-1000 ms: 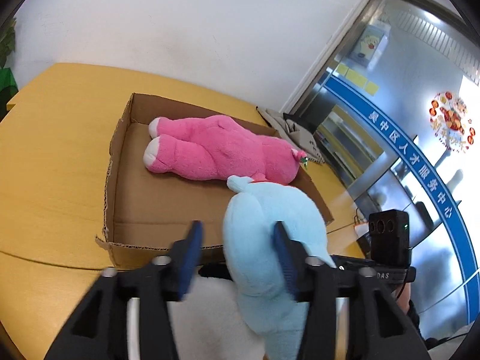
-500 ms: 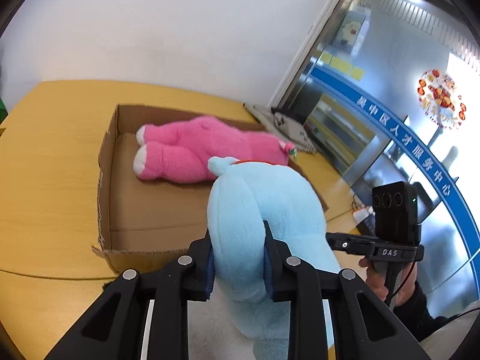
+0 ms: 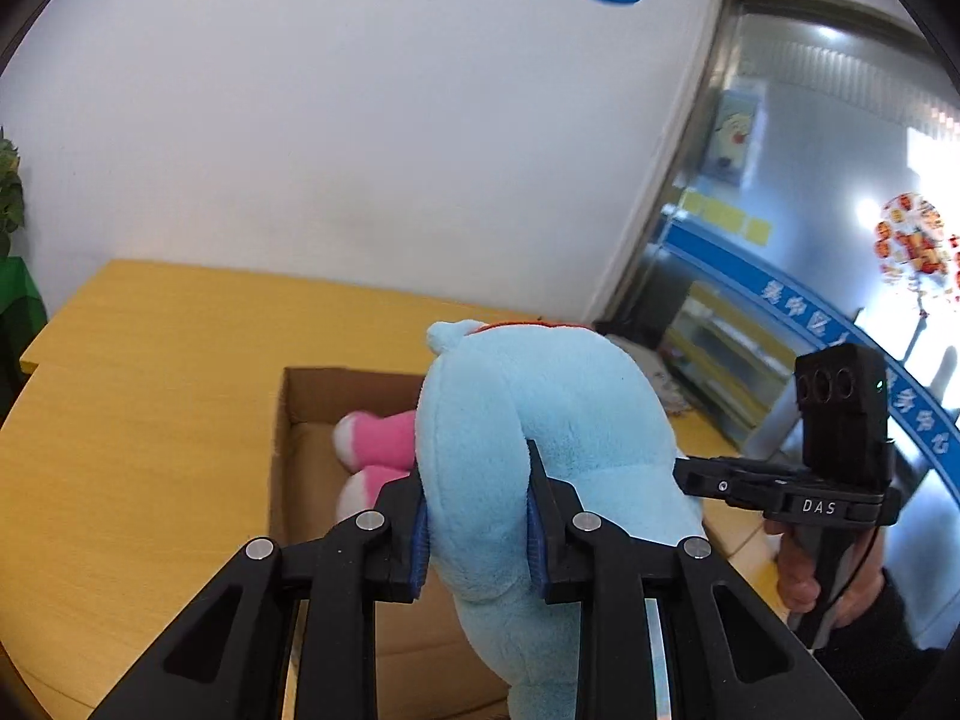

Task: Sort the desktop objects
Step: 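Carry the light-blue bear with the right tool into the box beside the pink bear, then open the right tool to release the light-blue bear and withdraw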

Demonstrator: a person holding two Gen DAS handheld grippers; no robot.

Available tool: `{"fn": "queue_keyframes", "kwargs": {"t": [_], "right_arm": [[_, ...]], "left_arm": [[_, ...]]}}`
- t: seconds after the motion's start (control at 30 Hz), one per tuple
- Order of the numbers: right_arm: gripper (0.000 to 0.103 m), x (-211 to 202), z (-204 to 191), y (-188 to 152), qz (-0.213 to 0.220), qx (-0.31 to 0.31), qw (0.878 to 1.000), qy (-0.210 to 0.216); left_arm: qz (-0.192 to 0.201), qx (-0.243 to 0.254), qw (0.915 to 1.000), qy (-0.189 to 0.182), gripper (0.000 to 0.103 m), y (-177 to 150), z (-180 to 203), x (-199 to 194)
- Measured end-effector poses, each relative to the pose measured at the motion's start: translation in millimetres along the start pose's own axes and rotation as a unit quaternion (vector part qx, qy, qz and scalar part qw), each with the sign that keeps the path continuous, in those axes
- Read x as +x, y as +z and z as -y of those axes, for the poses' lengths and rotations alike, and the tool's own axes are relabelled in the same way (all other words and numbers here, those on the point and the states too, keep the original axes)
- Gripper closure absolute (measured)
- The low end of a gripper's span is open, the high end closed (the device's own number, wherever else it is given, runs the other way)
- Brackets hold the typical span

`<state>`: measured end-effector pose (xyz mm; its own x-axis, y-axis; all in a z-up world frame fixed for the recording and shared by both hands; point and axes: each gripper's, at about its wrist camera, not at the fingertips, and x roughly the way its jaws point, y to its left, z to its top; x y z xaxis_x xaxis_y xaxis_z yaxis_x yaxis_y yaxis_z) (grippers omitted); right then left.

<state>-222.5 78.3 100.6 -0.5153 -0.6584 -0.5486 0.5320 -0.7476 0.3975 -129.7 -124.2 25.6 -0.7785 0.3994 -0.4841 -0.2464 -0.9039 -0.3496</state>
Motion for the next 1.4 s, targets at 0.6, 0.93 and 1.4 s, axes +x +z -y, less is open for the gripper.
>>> {"fn": "queue_keyframes", "kwargs": {"t": [0.6, 0.93, 1.4], "right_arm": [[0.082, 116.7, 19.4, -24.7, -0.107, -0.008, 0.993, -0.059], [0.072, 138.8, 27.0, -50.2, -0.150, -0.005, 0.986, -0.071], [0.000, -12.0, 6.9, -71.8, 0.064, -0.034, 0.972, -0.222]], "left_arm": [[-0.132, -0.003, 0.9876, 0.085, 0.077, -52.7, -56.2, 77.3], [-0.135, 0.019, 0.9824, 0.128, 0.068, -57.2, -49.6, 77.8], [-0.032, -0.011, 0.9880, 0.150, 0.000, -60.4, 15.7, -66.3]]}}
